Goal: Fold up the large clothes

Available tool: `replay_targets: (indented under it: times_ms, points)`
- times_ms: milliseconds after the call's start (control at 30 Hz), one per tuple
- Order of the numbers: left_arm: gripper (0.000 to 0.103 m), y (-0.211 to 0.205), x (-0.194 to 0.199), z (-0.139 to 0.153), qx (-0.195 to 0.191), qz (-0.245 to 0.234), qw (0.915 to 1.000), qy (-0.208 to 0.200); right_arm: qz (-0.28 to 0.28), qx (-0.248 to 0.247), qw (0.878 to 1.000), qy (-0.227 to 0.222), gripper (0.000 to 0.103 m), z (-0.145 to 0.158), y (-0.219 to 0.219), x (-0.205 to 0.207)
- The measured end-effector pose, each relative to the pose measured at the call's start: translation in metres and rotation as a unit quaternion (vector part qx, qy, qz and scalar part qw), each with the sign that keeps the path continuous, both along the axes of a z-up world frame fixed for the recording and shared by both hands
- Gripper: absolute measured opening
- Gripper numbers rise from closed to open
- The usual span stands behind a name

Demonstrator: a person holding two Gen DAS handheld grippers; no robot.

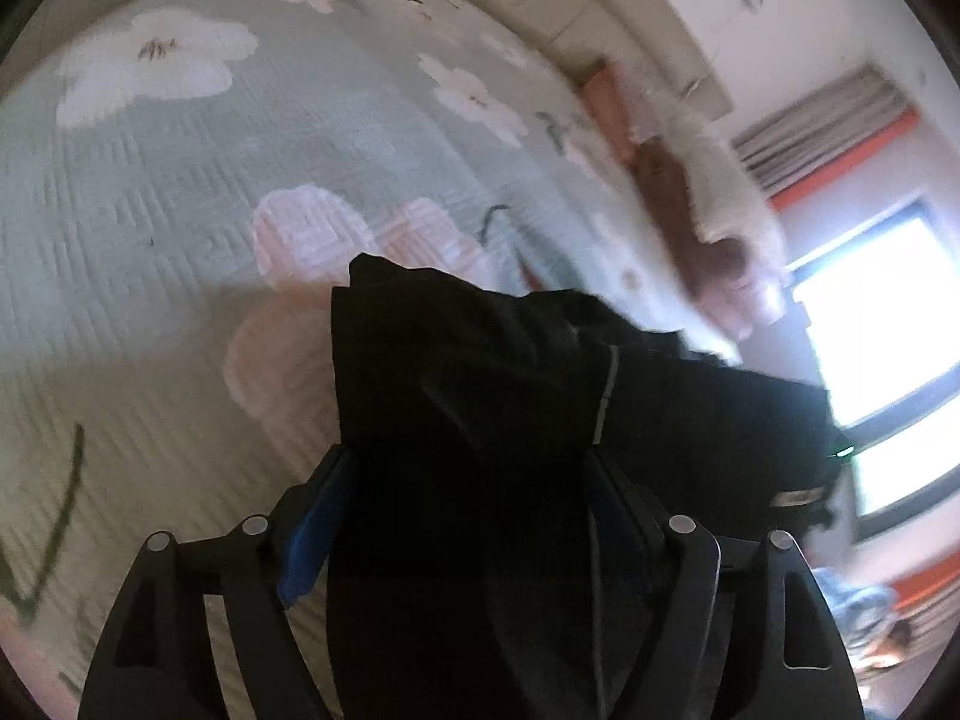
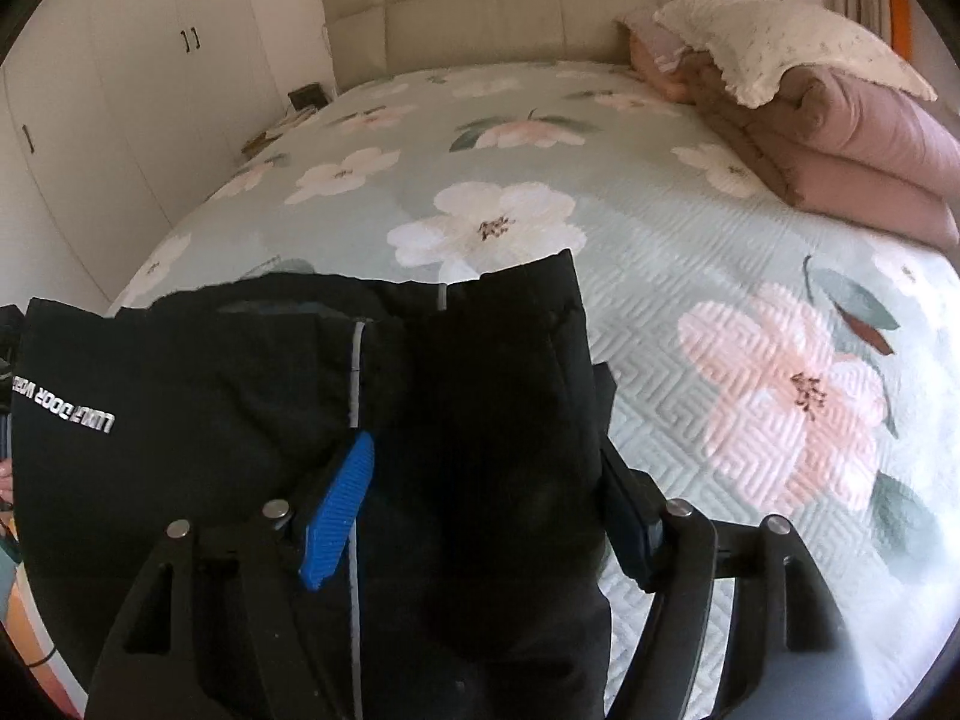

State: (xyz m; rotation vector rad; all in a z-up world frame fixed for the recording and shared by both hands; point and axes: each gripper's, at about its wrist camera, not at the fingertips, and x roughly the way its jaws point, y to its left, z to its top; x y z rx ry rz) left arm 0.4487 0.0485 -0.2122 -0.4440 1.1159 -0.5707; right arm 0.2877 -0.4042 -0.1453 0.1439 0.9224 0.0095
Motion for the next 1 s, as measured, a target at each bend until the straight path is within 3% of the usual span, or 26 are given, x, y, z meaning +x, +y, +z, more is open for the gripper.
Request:
replay_targets:
  times_ms: [33, 67, 133, 167, 267, 400, 467, 533, 667, 767, 833, 1000]
  points:
    - [0.045, -0.005, -0.002, 0.004, 0.02, -0.002, 0.9997, -0.013, -0.003, -0.009, 1.0, -0.002, 0.043, 0.001, 0.001, -0.001]
    - [0.021, -0.014, -0.01, 0.015, 0.059, -0.009, 0.9971, -0.046, -0.012, -0.034, 0.999, -0.009, 0.016, 0.004, 0.003, -0.004]
    - [0.016, -0.019, -0.024, 0.038, 0.093, 0.006, 0.9913, -0.092, -0.026, -0.066, 0.997, -0.041, 0.015, 0.019, 0.006, -0.017]
    - [0.016, -0.018, -0.04, 0.059, 0.104, 0.019, 0.9853, -0.134, -0.034, -0.078, 0.995, -0.057, 0.015, 0.028, 0.006, -0.025]
    - [0.011, -0.007, -0.064, 0.116, 0.081, 0.047, 0.9734, -0.209, -0.055, -0.117, 0.985, -0.117, 0.014, 0.068, 0.009, -0.044]
    - [0.011, -0.005, -0.046, 0.165, 0.064, 0.091, 0.9615, -0.251, -0.093, -0.162, 0.968, -0.168, 0.013, 0.112, 0.01, -0.029]
    - [0.011, -0.013, -0.014, 0.169, 0.075, 0.126, 0.9581, -0.246, -0.113, -0.163, 0.966, -0.165, 0.013, 0.118, 0.003, -0.001]
    - [0.011, -0.023, 0.012, 0.157, 0.099, 0.134, 0.9577, -0.235, -0.121, -0.177, 0.967, -0.135, 0.013, 0.102, -0.002, 0.03]
    - [0.011, -0.04, 0.07, 0.073, 0.167, 0.125, 0.9686, -0.135, -0.119, -0.178, 0.977, 0.002, 0.013, 0.02, -0.012, 0.084]
    - [0.016, -0.041, 0.084, 0.01, 0.16, 0.107, 0.9798, -0.054, -0.098, -0.141, 0.981, 0.094, 0.016, -0.05, -0.02, 0.099]
    - [0.017, -0.037, 0.086, -0.009, 0.145, 0.106, 0.9829, -0.04, -0.1, -0.121, 0.983, 0.091, 0.02, -0.059, -0.025, 0.097]
    - [0.024, -0.017, 0.099, -0.003, 0.112, 0.09, 0.9895, -0.015, -0.103, -0.09, 0.987, 0.079, 0.031, -0.05, -0.035, 0.084]
